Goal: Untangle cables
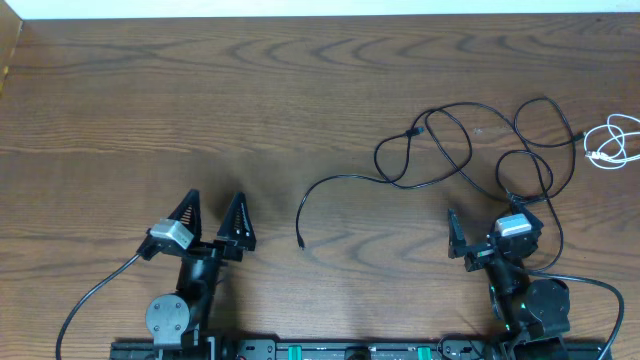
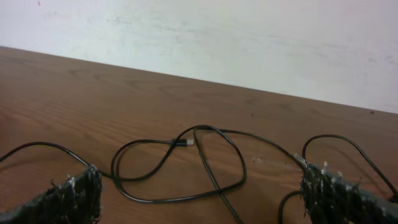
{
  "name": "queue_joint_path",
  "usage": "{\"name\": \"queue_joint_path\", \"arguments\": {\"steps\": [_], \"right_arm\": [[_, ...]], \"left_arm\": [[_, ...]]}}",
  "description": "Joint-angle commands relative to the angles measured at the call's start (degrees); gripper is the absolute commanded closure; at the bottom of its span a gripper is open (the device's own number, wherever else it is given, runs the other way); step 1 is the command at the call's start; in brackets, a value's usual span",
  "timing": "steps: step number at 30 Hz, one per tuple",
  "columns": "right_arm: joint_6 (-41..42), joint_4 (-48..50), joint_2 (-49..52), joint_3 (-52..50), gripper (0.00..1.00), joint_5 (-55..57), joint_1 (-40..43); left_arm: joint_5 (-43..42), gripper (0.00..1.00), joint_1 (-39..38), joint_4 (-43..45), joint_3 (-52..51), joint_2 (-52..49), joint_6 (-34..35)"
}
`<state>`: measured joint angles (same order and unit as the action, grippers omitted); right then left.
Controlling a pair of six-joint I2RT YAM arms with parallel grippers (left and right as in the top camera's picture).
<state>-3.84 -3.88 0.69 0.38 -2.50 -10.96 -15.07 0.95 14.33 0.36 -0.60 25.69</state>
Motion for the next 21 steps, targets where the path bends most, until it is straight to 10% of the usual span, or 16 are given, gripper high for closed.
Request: {"name": "queue_joint_path", "arguments": {"steps": [1, 21], "right_arm": [[-0.74, -0.26, -0.37, -0.07, 0.01, 0.66, -0.13], [-0.74, -0.26, -0.37, -0.07, 0.01, 0.66, -0.13]], "left_arm": [[0.15, 0.02, -0.17, -3.58, -0.11, 0.55, -0.11], [0.17, 0.02, -0.17, -17.07, -0.13, 0.52, -0.11]]}}
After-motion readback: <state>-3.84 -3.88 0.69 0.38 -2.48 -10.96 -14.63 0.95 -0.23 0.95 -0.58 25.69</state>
